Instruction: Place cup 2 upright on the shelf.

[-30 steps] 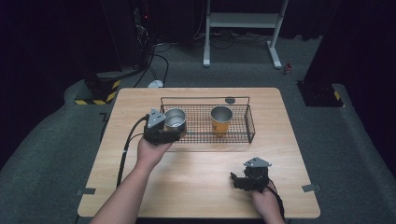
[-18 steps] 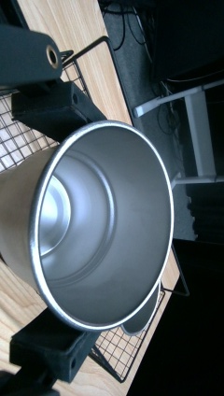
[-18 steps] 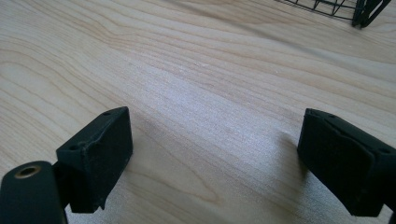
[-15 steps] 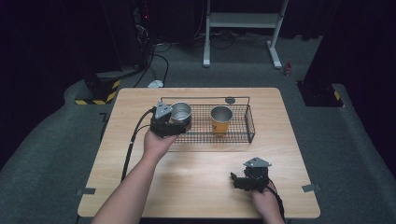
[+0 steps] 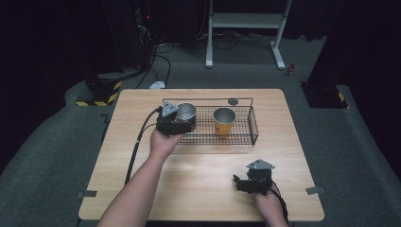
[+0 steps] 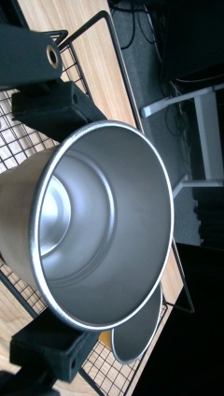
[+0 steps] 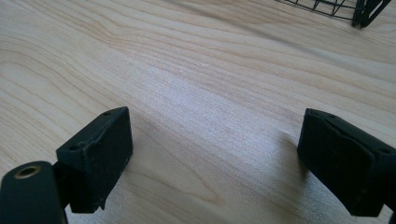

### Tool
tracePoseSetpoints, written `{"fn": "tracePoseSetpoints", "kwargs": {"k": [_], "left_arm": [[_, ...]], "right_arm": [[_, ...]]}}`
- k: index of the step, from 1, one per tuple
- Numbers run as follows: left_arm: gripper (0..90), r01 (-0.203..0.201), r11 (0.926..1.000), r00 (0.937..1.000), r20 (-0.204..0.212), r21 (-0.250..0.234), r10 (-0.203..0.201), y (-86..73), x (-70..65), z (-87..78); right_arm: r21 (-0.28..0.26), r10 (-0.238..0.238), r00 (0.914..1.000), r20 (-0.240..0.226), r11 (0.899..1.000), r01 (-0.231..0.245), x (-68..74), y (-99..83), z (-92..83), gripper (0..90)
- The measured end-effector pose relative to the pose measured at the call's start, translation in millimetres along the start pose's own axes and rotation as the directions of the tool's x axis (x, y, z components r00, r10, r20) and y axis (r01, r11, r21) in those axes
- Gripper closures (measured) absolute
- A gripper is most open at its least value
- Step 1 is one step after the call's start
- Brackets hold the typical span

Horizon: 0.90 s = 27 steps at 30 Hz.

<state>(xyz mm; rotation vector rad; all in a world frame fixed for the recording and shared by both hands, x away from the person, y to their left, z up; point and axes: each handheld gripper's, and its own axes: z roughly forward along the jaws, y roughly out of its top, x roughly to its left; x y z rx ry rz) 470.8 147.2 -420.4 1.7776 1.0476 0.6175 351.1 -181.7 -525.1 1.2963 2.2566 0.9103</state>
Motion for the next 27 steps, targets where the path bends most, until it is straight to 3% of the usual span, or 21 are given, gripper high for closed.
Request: {"fn": "tracePoseSetpoints", "kwargs": {"k": [8, 12, 18, 27], "left_arm": [[19.0, 0.017, 0.9996, 0.9997, -0.02, 0.024, -0.017, 0.4, 4.4, 8.5], [19.0, 0.001, 0.9993, 0.9996, -0.027, 0.037, 0.0, 3.7, 5.2, 13.9], [19.0, 0.021, 0.9989, 0.9994, -0.03, 0.043, -0.02, 3.6, 6.1, 23.9], [19.0, 0.042, 0.9942, 0.9976, -0.059, 0.099, -0.037, -3.7, 0.2, 41.2]], "right_arm": [[0.0, 0.0, 1.0, 0.0, 1.0, 0.0, 0.0, 0.0, 0.0, 10.4], [0.0, 0.0, 1.0, 0.0, 1.0, 0.0, 0.0, 0.0, 0.0, 10.4], [0.0, 0.0, 1.0, 0.0, 1.0, 0.0, 0.0, 0.0, 0.0, 10.4], [0.0, 0.0, 1.0, 0.0, 1.0, 0.0, 0.0, 0.0, 0.0, 10.4]]}}
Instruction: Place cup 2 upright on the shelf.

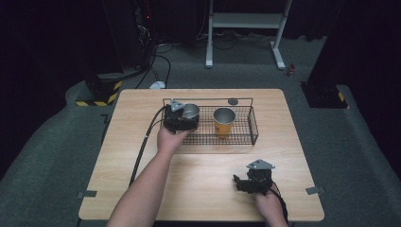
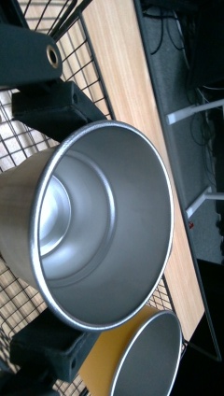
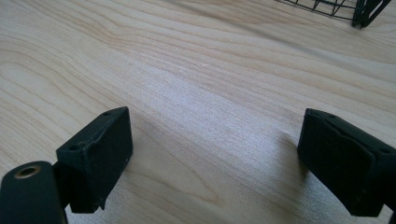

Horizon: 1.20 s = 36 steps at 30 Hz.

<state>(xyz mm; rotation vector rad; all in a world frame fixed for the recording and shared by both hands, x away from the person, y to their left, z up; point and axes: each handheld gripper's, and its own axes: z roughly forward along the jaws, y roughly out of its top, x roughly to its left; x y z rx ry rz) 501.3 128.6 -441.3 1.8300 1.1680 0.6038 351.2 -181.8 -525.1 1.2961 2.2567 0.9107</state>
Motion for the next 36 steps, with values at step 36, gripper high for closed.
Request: {"fn": "tracePoseSetpoints", "kwargs": {"k": [36], "left_arm": [[18.9, 0.05, 0.9729, 0.9968, -0.072, 0.226, -0.034, -9.9, -0.3, 24.3]], "right_arm": [[-0.001, -0.002, 1.0, -0.001, 1.0, 0.002, -0.4, 0.0, -0.1, 10.5]]}}
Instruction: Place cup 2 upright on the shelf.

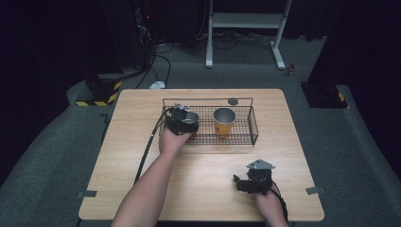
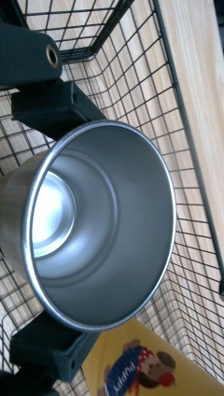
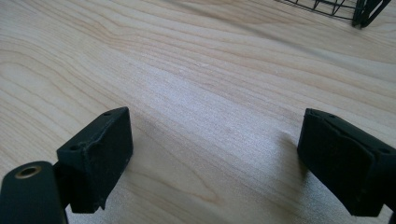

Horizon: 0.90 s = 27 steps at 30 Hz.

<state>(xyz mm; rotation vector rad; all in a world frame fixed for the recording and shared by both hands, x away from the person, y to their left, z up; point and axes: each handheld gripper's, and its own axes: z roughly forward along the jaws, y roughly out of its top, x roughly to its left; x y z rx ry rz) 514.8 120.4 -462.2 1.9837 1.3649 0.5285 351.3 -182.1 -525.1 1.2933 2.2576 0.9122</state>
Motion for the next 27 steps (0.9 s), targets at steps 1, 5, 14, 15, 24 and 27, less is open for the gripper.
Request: {"fn": "tracePoseSetpoints", "kwargs": {"k": [1, 5, 14, 15, 24, 27], "left_arm": [[18.9, -0.002, 1.0, 1.0, -0.001, 0.001, 0.002, -0.2, 0.1, 0.4], [18.9, -0.006, 0.9999, 1.0, -0.004, 0.012, 0.006, -1.0, 0.8, 2.2], [18.9, -0.01, 0.9998, 1.0, 0.002, 0.02, 0.009, -1.3, 1.5, 1.7], [18.9, -0.01, 0.9998, 1.0, 0.0, 0.02, 0.01, -1.3, 1.5, 1.8], [18.8, -0.024, 0.9986, 0.9997, 0.002, 0.046, 0.024, -2.2, 2.0, -0.4], [18.8, -0.029, 0.9982, 0.9996, 0.004, 0.052, 0.029, -2.7, 1.9, -0.9]], "right_arm": [[0.001, -0.003, 1.0, -0.001, 1.0, 0.003, 0.0, -0.2, -0.2, 10.5], [0.002, 0.0, 1.0, -0.002, 1.0, 0.0, 0.1, -0.5, -0.5, 10.5], [0.001, -0.001, 1.0, -0.003, 1.0, 0.001, 0.1, -0.7, -0.7, 10.5], [0.001, -0.001, 1.0, -0.004, 1.0, 0.001, 0.1, -0.7, -0.7, 10.6], [-0.001, -0.007, 1.0, -0.003, 1.0, 0.007, -0.3, -0.8, -0.7, 10.6], [-0.001, -0.007, 1.0, -0.004, 1.0, 0.007, -0.4, -0.9, -0.8, 10.6]]}}
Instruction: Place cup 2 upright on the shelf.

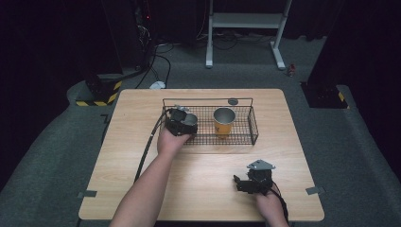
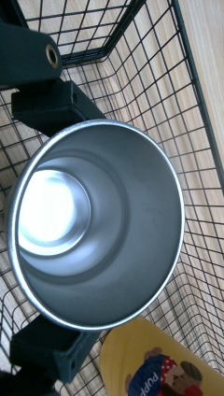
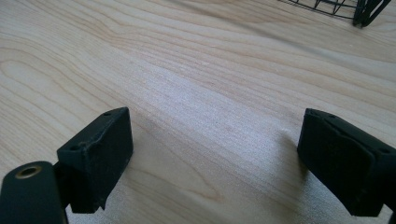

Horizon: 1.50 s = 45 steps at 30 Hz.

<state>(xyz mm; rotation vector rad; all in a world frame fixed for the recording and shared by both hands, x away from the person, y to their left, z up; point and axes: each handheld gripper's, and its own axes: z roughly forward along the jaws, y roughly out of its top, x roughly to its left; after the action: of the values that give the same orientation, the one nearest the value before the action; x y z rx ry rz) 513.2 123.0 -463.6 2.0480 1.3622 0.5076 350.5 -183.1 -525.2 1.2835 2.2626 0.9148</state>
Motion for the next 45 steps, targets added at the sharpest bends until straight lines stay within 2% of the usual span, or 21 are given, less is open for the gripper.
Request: {"fn": "tracePoseSetpoints", "kwargs": {"k": [2, 9, 11, 15, 19, 27, 31, 36, 45], "left_arm": [[18.8, -0.014, 0.9999, 0.9999, -0.004, 0.007, 0.014, -0.2, 0.7, -0.6], [18.8, -0.011, 0.9996, 0.9999, 0.0, 0.027, 0.011, -0.6, 1.7, -2.3], [18.9, -0.018, 0.9997, 0.9998, -0.002, 0.019, 0.018, -0.2, 2.0, -2.5], [18.9, -0.005, 1.0, 0.9999, -0.012, -0.008, 0.005, 1.7, 2.6, -0.6], [18.9, -0.014, 0.9999, 0.9999, -0.007, 0.003, 0.014, 2.1, 0.9, 2.9], [18.1, 0.017, 0.9993, 0.9998, 0.006, 0.034, -0.017, 2.2, 2.0, 2.4], [11.8, 0.015, 0.9986, 0.9998, 0.009, 0.051, -0.015, 2.4, 2.5, 3.0], [1.5, 0.03, 0.9994, 0.9995, 0.011, 0.019, -0.031, 4.1, 3.2, -0.6], [0.6, 0.01, 0.9992, 0.9998, 0.02, -0.039, -0.009, 6.8, 4.3, -14.8]], "right_arm": [[0.0, 0.001, 1.0, 0.0, 1.0, -0.001, 0.0, 0.0, 0.0, 10.6], [0.0, 0.0, 1.0, 0.001, 1.0, 0.0, 0.1, 0.0, 0.0, 10.5], [0.0, 0.0, 1.0, 0.001, 1.0, 0.0, 0.2, 0.0, 0.0, 10.5], [0.0, 0.0, 1.0, 0.001, 1.0, 0.0, 0.1, 0.0, 0.0, 10.5], [0.0, 0.0, 1.0, 0.0, 1.0, 0.0, 0.1, 0.0, 0.0, 10.5], [0.0, 0.0, 1.0, 0.001, 1.0, 0.0, 0.1, 0.0, 0.0, 10.5], [0.0, -0.001, 1.0, 0.001, 1.0, 0.001, 0.1, 0.0, 0.1, 10.5], [0.001, 0.0, 1.0, 0.001, 1.0, 0.0, 0.2, 0.0, 0.0, 10.5], [0.001, -0.001, 1.0, 0.001, 1.0, 0.001, 0.2, 0.0, 0.1, 10.5]]}}
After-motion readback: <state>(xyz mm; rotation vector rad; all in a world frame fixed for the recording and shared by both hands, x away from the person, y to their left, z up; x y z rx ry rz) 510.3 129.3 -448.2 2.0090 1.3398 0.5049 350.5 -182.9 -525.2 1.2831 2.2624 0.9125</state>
